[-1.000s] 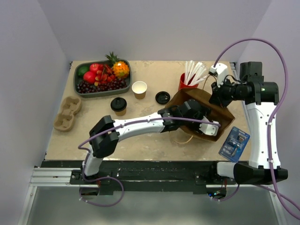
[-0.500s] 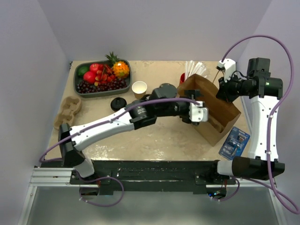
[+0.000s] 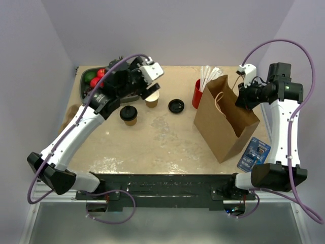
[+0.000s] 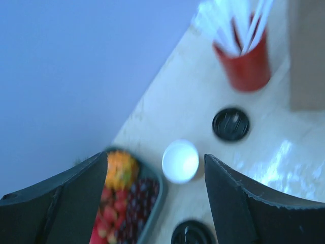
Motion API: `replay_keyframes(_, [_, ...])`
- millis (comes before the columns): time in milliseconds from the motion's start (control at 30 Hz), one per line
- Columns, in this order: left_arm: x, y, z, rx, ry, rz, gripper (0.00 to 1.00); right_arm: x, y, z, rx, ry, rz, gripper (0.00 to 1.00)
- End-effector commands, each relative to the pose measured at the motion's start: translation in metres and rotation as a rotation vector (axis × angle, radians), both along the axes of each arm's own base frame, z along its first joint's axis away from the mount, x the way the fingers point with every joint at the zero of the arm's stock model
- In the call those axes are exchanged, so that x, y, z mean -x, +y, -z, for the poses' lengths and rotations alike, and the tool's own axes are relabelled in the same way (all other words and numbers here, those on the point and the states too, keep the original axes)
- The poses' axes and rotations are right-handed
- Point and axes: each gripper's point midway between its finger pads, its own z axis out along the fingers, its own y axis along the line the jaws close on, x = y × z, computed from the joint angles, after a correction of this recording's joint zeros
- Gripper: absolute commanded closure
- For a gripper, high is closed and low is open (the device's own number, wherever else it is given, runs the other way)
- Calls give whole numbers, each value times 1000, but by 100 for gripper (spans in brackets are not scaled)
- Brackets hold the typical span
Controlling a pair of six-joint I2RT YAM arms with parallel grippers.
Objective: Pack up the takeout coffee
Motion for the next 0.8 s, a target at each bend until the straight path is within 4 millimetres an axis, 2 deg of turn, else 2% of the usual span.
replay_keyframes(0, [-4,70,77,-110,265,-218,18,-8,-1,-4,-15,-38,37,100])
replay_keyframes(33, [-13,87,90,-109,314,-278,17,-8,-1,-4,-19,-37,40,100])
replay_keyframes(67, [-15,96,102,-111,368,-314,16,-8,0,-3,-23,-34,39,100])
replay_keyframes(100, [-20,103,104,-64,418,-375,16,-8,0,-2,-24,-31,40,100])
replay_keyframes(133, [-32,117,120,-55,485,-433,16,-8,0,-2,-23,-31,39,100])
replay_keyframes(167, [-31,123,133,-60,561,-465,16,-7,0,-2,-21,-31,36,100])
replay_keyframes(200, [-36,126,134,-30,602,-504,17,-7,-1,-3,-16,-33,39,100])
replay_keyframes(233, [-45,135,160,-53,677,-551,17,-7,-1,-2,-13,-31,36,100])
replay_keyframes(267, [-42,141,176,-80,745,-577,17,-7,-1,-2,-14,-33,35,100])
replay_keyframes(300, [-46,142,180,-66,785,-602,18,-8,-1,-2,-16,-34,35,100])
replay_keyframes(333, [-48,146,200,-77,854,-615,18,-8,0,-2,-20,-35,36,100])
replay_keyframes(467, [-55,154,223,-101,896,-655,18,-12,1,-2,-40,-34,46,100])
replay_keyframes(600, [-65,160,229,-72,929,-687,16,-14,1,-2,-42,-30,46,100])
replay_keyframes(633, [-66,161,236,-49,967,-685,16,-14,1,-3,-42,-30,46,100])
replay_keyframes(767, [-65,161,240,-7,1016,-683,16,-13,0,0,-32,-22,44,100])
